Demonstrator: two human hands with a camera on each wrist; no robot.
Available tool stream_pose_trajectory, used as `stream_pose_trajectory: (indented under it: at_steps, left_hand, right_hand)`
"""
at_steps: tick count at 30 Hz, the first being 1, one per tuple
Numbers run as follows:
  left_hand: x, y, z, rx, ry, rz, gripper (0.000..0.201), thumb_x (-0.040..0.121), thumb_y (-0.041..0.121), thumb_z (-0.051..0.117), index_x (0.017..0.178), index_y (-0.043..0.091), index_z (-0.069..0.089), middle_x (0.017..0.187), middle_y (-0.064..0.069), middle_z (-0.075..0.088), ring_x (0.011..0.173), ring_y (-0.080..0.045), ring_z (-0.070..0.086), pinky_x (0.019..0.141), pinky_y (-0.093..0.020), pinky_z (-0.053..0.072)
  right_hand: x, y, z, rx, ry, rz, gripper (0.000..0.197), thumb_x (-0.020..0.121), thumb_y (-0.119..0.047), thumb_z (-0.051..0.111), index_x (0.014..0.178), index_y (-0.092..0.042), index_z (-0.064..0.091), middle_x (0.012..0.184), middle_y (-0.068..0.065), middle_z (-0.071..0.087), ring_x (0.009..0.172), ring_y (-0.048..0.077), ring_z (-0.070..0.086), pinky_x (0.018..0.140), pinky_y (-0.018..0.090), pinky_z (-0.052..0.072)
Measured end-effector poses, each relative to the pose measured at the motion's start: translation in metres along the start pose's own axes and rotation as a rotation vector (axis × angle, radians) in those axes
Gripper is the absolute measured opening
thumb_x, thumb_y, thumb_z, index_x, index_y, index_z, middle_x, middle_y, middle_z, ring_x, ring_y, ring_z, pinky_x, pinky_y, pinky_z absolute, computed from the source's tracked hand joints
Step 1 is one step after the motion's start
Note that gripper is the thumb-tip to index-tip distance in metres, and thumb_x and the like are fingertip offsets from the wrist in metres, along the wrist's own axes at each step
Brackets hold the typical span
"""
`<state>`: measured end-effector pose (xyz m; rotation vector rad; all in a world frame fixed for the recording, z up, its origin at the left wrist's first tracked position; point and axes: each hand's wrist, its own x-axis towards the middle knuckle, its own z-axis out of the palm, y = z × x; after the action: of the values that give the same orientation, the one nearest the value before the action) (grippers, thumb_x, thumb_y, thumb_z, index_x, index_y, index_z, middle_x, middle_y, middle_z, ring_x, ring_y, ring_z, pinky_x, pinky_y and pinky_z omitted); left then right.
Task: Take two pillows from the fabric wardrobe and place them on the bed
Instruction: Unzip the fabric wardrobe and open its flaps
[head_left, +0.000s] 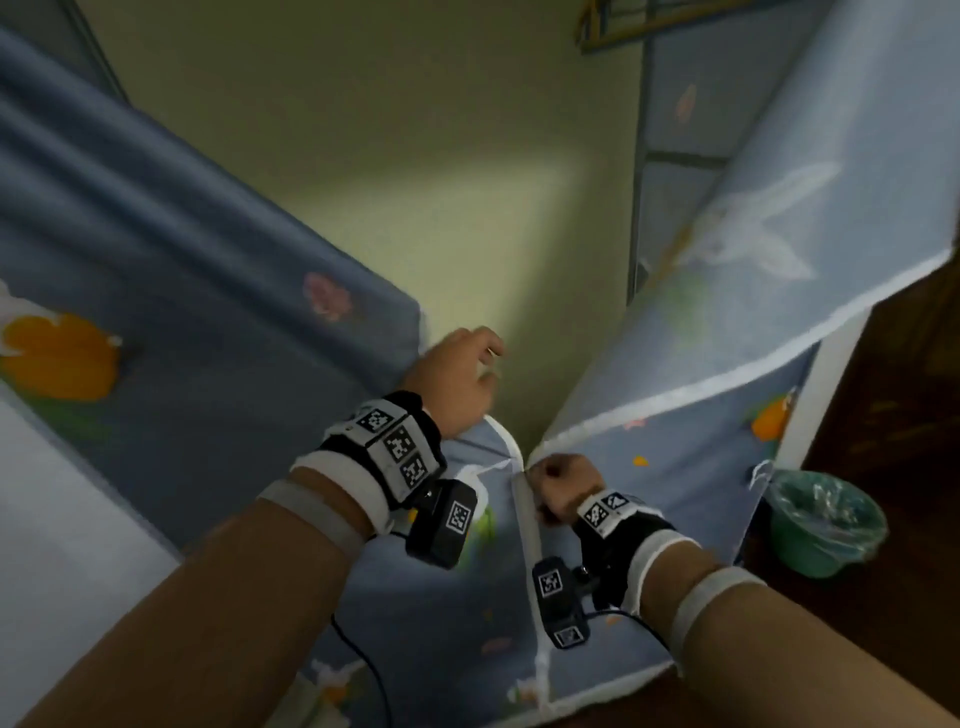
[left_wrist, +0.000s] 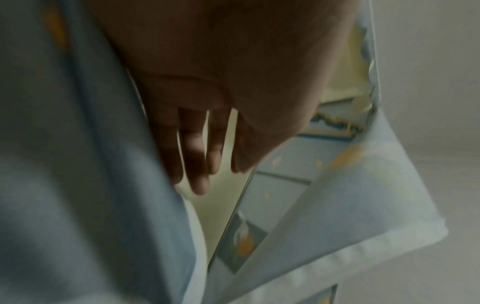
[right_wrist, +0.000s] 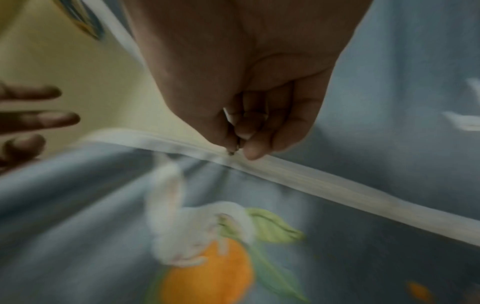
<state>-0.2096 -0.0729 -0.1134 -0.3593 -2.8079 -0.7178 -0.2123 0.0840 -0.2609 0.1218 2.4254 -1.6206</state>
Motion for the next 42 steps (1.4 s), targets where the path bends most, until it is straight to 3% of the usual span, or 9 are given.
stream_pose_trajectory:
  at_steps: [4,10,15,19,23,26,33,38,42]
  left_hand:
    - [-0.035,-0.015,0.081,0.191,-0.404,-0.128,0.041,0.092,0.038,0.060,0.131,0.026,0.060,0.136,-0.007,0.058,0.120,-0.029,0.060,0.104,-0.041,0.048]
    - [-0.089,-0.052,0.177,0.363,-0.748,-0.299,0.048,0.090,0.042,0.059,0.136,0.028,0.056,0.142,-0.003,0.056,0.127,-0.028,0.056,0.108,-0.045,0.044]
    - [-0.107,-0.086,0.247,0.465,-0.737,-0.313,0.027,0.091,0.029,0.059,0.115,0.027,0.069,0.123,-0.002,0.069,0.116,-0.027,0.062,0.103,-0.045,0.037]
    - [-0.119,-0.112,0.294,0.486,-0.694,-0.296,0.024,0.091,0.016,0.054,0.102,0.023,0.073,0.109,-0.004,0.072,0.108,-0.028,0.065,0.102,-0.043,0.037]
    - [-0.129,-0.139,0.336,0.480,-0.680,-0.226,0.024,0.092,0.029,0.058,0.113,0.026,0.070,0.120,-0.003,0.068,0.117,-0.029,0.060,0.103,-0.045,0.037]
    - [-0.137,-0.157,0.364,0.437,-0.654,-0.199,0.024,0.091,0.034,0.062,0.112,0.027,0.070,0.120,-0.004,0.068,0.116,-0.030,0.060,0.101,-0.047,0.040]
    - [-0.166,-0.204,0.430,0.413,-0.486,-0.140,0.035,0.087,0.017,0.055,0.116,0.031,0.066,0.118,-0.001,0.064,0.117,-0.029,0.052,0.096,-0.045,0.033]
    - [-0.185,-0.241,0.469,0.378,-0.336,-0.159,0.029,0.089,0.018,0.055,0.110,0.029,0.069,0.115,-0.001,0.064,0.111,-0.029,0.053,0.099,-0.045,0.032]
    - [-0.198,-0.266,0.493,0.333,-0.304,-0.191,0.029,0.086,0.022,0.054,0.110,0.033,0.067,0.113,0.000,0.061,0.112,-0.028,0.052,0.100,-0.045,0.033]
  right_hand:
    - [-0.003,0.072,0.018,-0.100,-0.101,0.161,0.021,0.097,-0.023,0.058,0.104,-0.014,0.075,0.071,0.002,0.067,0.038,0.011,0.059,0.033,0.014,0.042]
    - [0.006,0.169,0.049,-0.179,-0.189,0.281,0.024,0.098,-0.028,0.058,0.107,-0.009,0.071,0.076,0.011,0.070,0.036,0.009,0.059,0.037,0.012,0.044]
    - [0.023,0.233,0.081,-0.115,-0.139,0.372,0.023,0.100,-0.030,0.057,0.085,-0.013,0.061,0.068,0.006,0.063,0.046,0.016,0.059,0.032,0.013,0.040]
    - [0.037,0.285,0.108,-0.026,-0.106,0.445,0.039,0.102,-0.026,0.056,0.065,-0.027,0.043,0.059,0.003,0.047,0.046,0.023,0.051,0.053,0.029,0.048]
    - [0.047,0.330,0.133,-0.060,-0.043,0.422,0.030,0.100,-0.035,0.059,0.071,-0.029,0.054,0.055,0.000,0.060,0.048,0.017,0.060,0.057,0.027,0.049]
    - [0.053,0.369,0.153,-0.059,0.001,0.429,0.036,0.096,-0.038,0.062,0.065,-0.020,0.056,0.060,0.009,0.064,0.064,0.031,0.067,0.068,0.038,0.055]
    - [0.077,0.449,0.194,-0.054,0.005,0.500,0.021,0.094,-0.033,0.064,0.082,-0.016,0.065,0.071,0.009,0.069,0.078,0.033,0.070,0.075,0.038,0.055]
    - [0.096,0.499,0.222,0.020,0.080,0.580,0.022,0.095,-0.029,0.062,0.102,-0.012,0.073,0.108,0.019,0.075,0.103,0.036,0.072,0.092,0.041,0.058]
    - [0.104,0.543,0.241,-0.003,0.042,0.700,0.030,0.096,-0.030,0.062,0.114,-0.010,0.072,0.120,0.019,0.072,0.109,0.037,0.068,0.078,0.029,0.048]
